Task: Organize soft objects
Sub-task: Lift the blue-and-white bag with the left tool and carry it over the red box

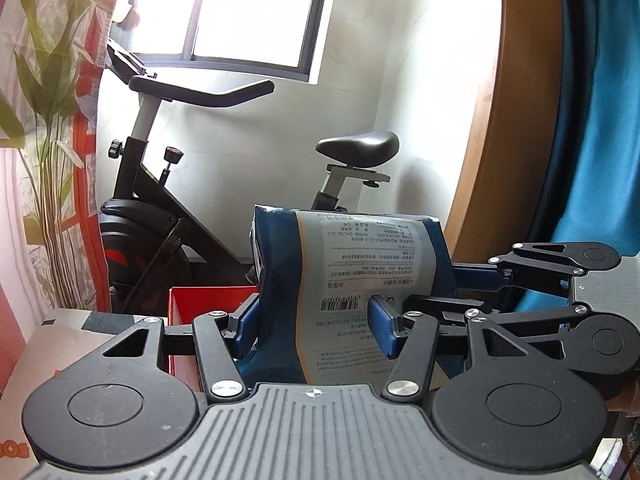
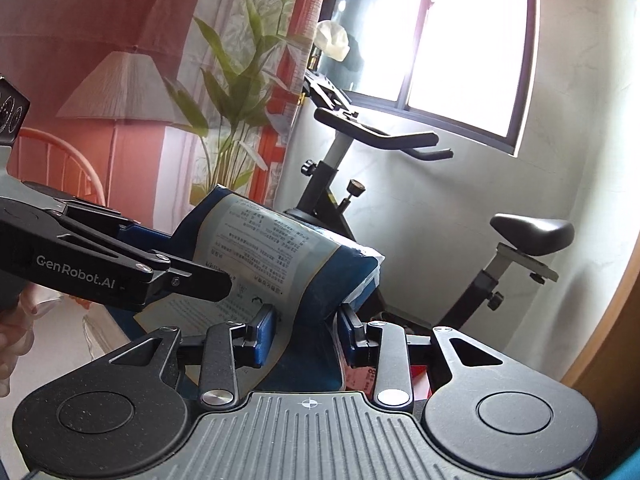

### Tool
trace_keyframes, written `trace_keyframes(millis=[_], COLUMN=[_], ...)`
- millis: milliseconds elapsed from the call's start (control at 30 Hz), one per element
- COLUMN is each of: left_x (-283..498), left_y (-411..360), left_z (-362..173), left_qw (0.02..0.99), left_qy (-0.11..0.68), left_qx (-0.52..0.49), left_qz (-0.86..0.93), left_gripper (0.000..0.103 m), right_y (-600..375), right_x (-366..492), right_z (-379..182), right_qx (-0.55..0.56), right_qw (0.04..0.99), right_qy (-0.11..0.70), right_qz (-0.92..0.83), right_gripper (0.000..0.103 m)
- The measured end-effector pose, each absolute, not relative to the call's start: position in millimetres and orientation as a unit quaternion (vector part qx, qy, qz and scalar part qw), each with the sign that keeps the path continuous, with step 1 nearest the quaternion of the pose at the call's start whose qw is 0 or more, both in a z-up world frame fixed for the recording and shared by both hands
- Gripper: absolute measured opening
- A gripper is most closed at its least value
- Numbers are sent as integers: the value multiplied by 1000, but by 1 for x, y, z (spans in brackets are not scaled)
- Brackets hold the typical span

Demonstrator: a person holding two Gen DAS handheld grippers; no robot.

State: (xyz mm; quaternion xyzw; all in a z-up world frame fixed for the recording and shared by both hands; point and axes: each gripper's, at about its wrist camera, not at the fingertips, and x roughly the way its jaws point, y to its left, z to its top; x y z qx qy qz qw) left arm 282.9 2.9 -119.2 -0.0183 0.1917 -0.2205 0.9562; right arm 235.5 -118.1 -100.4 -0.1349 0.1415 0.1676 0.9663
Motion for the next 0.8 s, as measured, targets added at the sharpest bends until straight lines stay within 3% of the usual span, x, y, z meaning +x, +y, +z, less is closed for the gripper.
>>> trace_keyframes(millis=[367, 800], left_x=[358, 395], left_y=[1, 5], left_z=[-132, -170], left_qw=[954, 926], left_qy=[225, 324], left_qx=[5, 21], left_qz=[-198, -192], left_gripper=[60, 56], right_y=[-109, -107], right_x=[322, 376], right_z=[-124, -178], right_qx=[-189, -143], right_qw=[958, 942], right_qy=[145, 250], right_qz=[160, 170], right_gripper=[31, 31])
